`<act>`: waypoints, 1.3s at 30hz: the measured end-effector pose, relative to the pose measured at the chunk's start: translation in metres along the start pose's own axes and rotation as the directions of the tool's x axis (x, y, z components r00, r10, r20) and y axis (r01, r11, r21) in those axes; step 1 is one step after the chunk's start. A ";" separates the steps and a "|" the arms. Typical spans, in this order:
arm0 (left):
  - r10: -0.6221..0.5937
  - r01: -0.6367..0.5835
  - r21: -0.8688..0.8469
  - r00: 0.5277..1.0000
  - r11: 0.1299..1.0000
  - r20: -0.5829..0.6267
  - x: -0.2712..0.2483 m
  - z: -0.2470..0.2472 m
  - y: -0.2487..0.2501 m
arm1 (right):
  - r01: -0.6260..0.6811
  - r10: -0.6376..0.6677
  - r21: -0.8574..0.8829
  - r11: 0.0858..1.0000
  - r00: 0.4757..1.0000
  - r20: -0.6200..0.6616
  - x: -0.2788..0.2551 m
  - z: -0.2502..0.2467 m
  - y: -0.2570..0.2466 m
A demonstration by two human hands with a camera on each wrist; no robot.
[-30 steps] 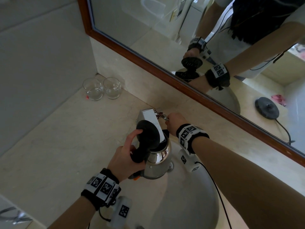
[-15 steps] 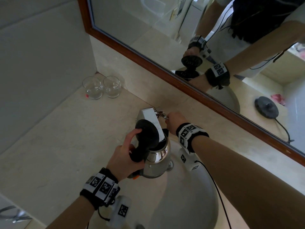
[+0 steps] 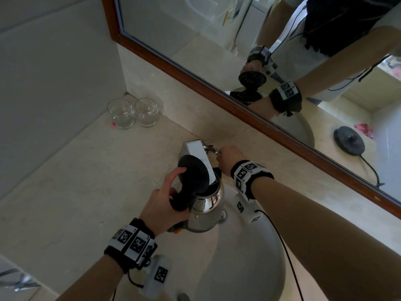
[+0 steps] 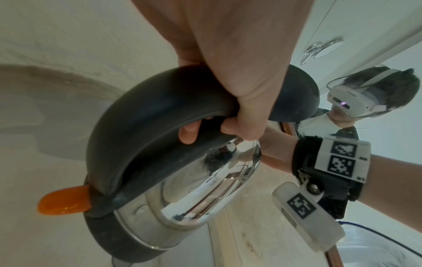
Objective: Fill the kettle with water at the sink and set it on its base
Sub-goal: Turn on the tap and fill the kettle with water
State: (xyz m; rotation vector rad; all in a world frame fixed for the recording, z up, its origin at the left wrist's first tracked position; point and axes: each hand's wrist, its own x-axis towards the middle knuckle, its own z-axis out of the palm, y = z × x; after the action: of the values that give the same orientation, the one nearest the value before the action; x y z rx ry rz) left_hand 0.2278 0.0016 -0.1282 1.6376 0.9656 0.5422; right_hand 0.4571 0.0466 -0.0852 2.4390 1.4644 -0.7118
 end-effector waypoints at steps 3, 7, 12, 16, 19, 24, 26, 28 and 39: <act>0.000 0.000 0.005 1.000 1.000 -0.009 0.000 0.000 0.000 | 0.006 -0.006 -0.010 1.000 1.000 -0.003 0.000 0.000 0.000; 0.005 -0.005 0.015 1.000 1.000 -0.016 -0.002 0.000 -0.001 | 0.010 -0.010 -0.012 1.000 1.000 -0.008 0.000 0.000 -0.001; -0.007 0.007 0.020 1.000 1.000 -0.015 -0.002 0.000 -0.001 | 0.005 -0.005 -0.011 1.000 1.000 -0.015 0.001 0.001 -0.001; -0.005 0.006 0.019 1.000 1.000 -0.010 -0.003 0.000 -0.002 | 0.002 -0.002 -0.004 1.000 1.000 -0.020 0.001 0.002 -0.001; -0.014 0.014 0.021 1.000 1.000 -0.010 -0.003 0.000 -0.003 | -0.002 0.002 0.000 1.000 1.000 -0.017 0.001 0.002 -0.001; -0.006 0.006 0.017 1.000 1.000 -0.001 -0.002 0.001 -0.002 | -0.002 0.002 0.009 1.000 1.000 -0.014 0.001 0.001 -0.001; -0.004 0.004 0.014 1.000 1.000 0.000 -0.002 0.002 -0.002 | 0.002 -0.002 0.005 1.000 1.000 -0.019 0.001 0.001 -0.001; 0.002 -0.002 0.011 1.000 1.000 0.000 -0.001 0.002 -0.002 | 0.004 -0.004 0.002 1.000 1.000 -0.020 0.000 0.001 -0.001; 0.011 -0.011 0.010 1.000 1.000 -0.010 -0.004 0.002 0.002 | 0.005 -0.005 -0.009 1.000 1.000 -0.017 -0.001 0.001 -0.002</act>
State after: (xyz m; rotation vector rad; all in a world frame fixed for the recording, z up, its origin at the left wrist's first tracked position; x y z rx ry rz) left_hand 0.2279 -0.0026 -0.1261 1.6509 0.9686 0.5548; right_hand 0.4548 0.0467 -0.0855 2.4417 1.4776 -0.6853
